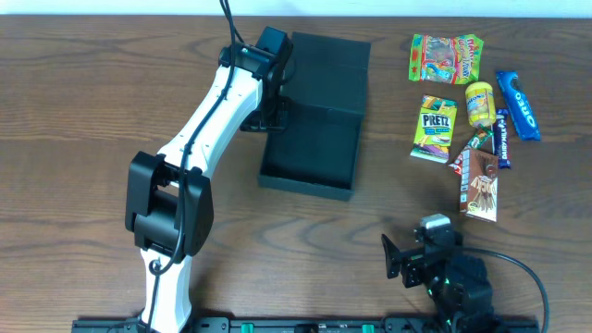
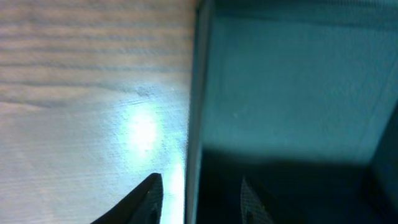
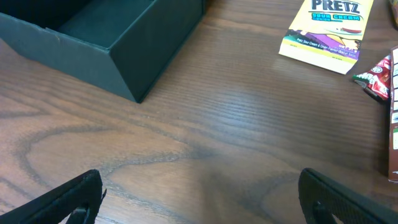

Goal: Pack container
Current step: 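Pull the black box back and square it with the left gripper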

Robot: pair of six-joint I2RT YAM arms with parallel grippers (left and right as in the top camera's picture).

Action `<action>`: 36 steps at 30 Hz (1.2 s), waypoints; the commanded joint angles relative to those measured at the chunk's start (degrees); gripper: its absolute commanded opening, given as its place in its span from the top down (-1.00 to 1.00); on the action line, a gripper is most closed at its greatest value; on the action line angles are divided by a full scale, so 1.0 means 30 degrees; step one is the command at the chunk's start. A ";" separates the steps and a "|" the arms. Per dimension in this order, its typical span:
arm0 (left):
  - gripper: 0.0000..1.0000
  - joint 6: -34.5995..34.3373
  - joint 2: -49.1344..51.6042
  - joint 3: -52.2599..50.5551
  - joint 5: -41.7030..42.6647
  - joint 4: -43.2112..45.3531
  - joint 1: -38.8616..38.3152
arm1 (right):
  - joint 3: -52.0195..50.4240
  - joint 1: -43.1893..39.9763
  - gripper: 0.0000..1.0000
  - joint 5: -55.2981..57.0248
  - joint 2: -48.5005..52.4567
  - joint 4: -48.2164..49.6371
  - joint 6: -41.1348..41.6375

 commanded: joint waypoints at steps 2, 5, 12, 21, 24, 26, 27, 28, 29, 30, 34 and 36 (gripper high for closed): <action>0.10 0.0401 0.0401 -0.0044 -0.1282 0.0437 0.0102 | -0.0146 -0.0087 -0.98 0.0073 -0.0102 -0.0007 -0.0175; 0.10 0.0787 0.0874 -0.0066 -0.1275 0.0561 0.0102 | -0.0146 -0.0087 -0.99 0.0073 -0.0102 -0.0007 -0.0182; 0.48 0.1785 0.2149 -0.0066 -0.1209 0.1268 0.0138 | -0.0146 -0.0087 -0.98 0.0073 -0.0102 -0.0007 -0.0182; 0.88 -0.0816 0.2616 -0.0066 -0.1209 0.0743 0.0510 | -0.0146 -0.0087 -0.99 0.0073 -0.0102 -0.0007 -0.0175; 0.88 -0.1851 0.2616 -0.0066 -0.1202 0.0415 0.0750 | -0.0146 -0.0087 -0.98 0.0073 -0.0102 -0.0007 -0.0175; 0.89 -0.2528 0.2616 -0.0066 -0.1115 0.0124 0.0896 | -0.0146 -0.0087 -0.99 0.0073 -0.0102 -0.0007 -0.0182; 0.88 -0.2769 0.2616 -0.0066 -0.1115 -0.0015 0.0969 | -0.0146 -0.0087 -0.99 0.0073 -0.0102 -0.0007 -0.0182; 0.88 -0.3009 0.2616 -0.0066 -0.1115 -0.0153 0.1027 | -0.0146 -0.0087 -0.99 0.0073 -0.0102 -0.0007 -0.0175; 0.88 -0.3191 0.2616 -0.0066 -0.1115 -0.0248 0.1064 | -0.0146 -0.0087 -0.99 0.0073 -0.0102 -0.0007 -0.0175; 0.88 -0.3424 0.2616 -0.0066 -0.1093 -0.0321 0.1107 | -0.0146 -0.0087 -0.99 0.0073 -0.0102 -0.0007 -0.0182; 0.88 -0.3432 0.2616 -0.0066 -0.1093 -0.0248 0.1129 | -0.0146 -0.0087 -0.99 0.0073 -0.0102 -0.0007 -0.0182; 0.88 -0.3140 0.2616 -0.0066 -0.1282 -0.0124 0.1129 | -0.0146 -0.0087 -0.99 0.0073 -0.0102 -0.0007 -0.0175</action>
